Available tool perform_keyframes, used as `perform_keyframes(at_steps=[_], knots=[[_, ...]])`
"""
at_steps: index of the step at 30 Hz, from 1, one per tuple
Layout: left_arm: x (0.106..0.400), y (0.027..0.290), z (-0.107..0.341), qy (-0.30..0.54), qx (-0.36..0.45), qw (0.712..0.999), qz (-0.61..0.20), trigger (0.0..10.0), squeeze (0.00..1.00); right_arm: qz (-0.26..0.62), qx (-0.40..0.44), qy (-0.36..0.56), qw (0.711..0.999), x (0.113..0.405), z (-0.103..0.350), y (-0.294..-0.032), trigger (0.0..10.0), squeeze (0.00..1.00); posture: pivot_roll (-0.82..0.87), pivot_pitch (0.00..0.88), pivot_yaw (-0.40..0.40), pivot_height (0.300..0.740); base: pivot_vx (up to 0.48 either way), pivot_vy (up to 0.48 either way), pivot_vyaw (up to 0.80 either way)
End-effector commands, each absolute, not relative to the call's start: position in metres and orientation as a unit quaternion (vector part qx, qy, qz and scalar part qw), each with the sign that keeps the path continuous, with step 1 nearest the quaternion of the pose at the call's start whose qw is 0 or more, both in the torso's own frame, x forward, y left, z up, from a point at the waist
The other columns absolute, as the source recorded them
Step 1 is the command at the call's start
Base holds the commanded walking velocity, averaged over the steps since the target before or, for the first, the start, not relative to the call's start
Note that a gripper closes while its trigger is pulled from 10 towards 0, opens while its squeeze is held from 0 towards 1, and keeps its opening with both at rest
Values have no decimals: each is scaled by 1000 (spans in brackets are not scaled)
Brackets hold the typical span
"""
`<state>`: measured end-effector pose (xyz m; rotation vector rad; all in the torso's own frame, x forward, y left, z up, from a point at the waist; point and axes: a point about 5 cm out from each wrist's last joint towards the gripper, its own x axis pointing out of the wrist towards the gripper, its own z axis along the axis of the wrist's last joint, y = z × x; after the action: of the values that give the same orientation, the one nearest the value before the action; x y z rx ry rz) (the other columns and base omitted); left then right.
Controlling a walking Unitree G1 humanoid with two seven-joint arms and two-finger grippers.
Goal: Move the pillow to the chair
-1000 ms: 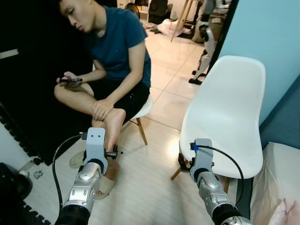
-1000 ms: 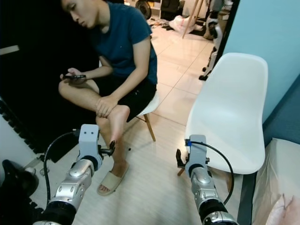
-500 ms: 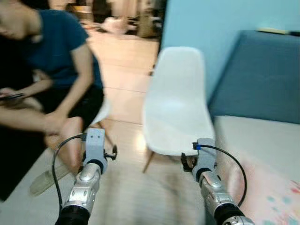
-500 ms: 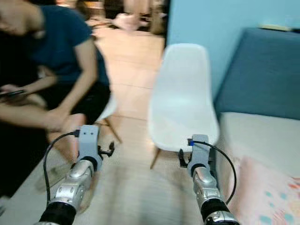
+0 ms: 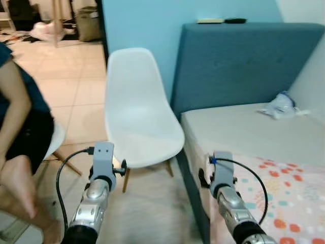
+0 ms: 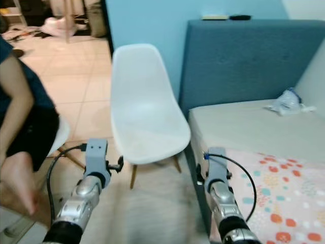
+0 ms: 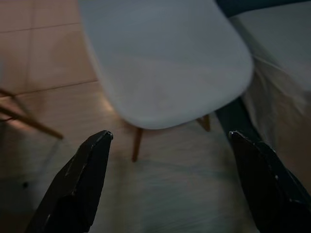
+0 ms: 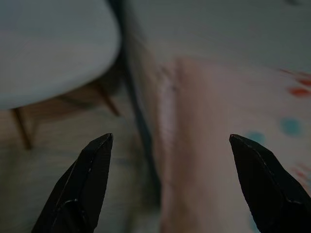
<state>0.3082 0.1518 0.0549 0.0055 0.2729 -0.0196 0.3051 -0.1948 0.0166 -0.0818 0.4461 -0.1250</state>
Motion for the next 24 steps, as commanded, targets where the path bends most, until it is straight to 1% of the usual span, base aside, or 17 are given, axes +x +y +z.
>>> perform_keyframes(at_steps=[1, 3, 6, 9, 11, 13, 14, 16, 17, 19, 21, 24], knots=[[305, 154, 49, 146, 10, 989, -7, 10000, 0, -62, -37, 247, 966, 299, 7, -192, 10000, 0, -49, 34, -50, 740, 0, 0, -800], [305, 155, 47, 149, 10, 989, -6, 10000, 0, -65, -35, 249, 966, 298, 7, -193, 10000, 0, -46, 31, -53, 740, 0, 0, -800], [303, 154, 45, 156, -10, 988, -16, 10000, 0, -69, -22, 251, 965, 298, 6, -192, 10000, 0, -44, 27, -54, 740, 0, 0, -800], [303, 155, 45, 154, -17, 988, -7, 10000, 0, -72, -24, 249, 966, 299, 7, -192, 10000, 0, -44, 27, -54, 740, 0, 0, -800], [302, 159, 46, 136, -18, 991, 9, 10000, 0, -80, -31, 249, 965, 299, 7, -192, 10000, 0, -42, 20, -52, 740, 0, 0, -800], [302, 160, 45, 139, -23, 990, 9, 10000, 0, -78, -30, 249, 965, 300, 7, -191, 10000, 0, -41, 16, -51, 740, 0, 0, -800], [300, 161, 42, 151, -40, 988, 5, 10000, 0, -74, -28, 250, 965, 300, 7, -189, 10000, 0, -41, 13, -50, 740, 0, 0, -800], [300, 161, 41, 155, -40, 987, 5, 10000, 0, -74, -28, 250, 965, 300, 7, -189, 10000, 0, -41, 13, -50, 740, 0, 0, -800], [299, 161, 40, 159, -59, 985, 16, 10000, 0, -73, -25, 251, 965, 300, 7, -188, 10000, 0, -41, 14, -49, 740, 0, 0, -800], [298, 161, 38, 170, -71, 983, 12, 10000, 0, -71, -23, 253, 965, 300, 7, -187, 10000, 0, -41, 14, -48, 740, 0, 0, -800], [298, 161, 37, 178, -69, 982, 11, 10000, 0, -69, -19, 254, 964, 300, 6, -187, 10000, 0, -41, 14, -48, 740, 0, 0, -800], [300, 162, 39, 172, -58, 983, 28, 10000, 0, -68, -16, 256, 964, 299, 6, -187, 10000, 0, -39, 16, -48, 740, 0, 0, -800]])
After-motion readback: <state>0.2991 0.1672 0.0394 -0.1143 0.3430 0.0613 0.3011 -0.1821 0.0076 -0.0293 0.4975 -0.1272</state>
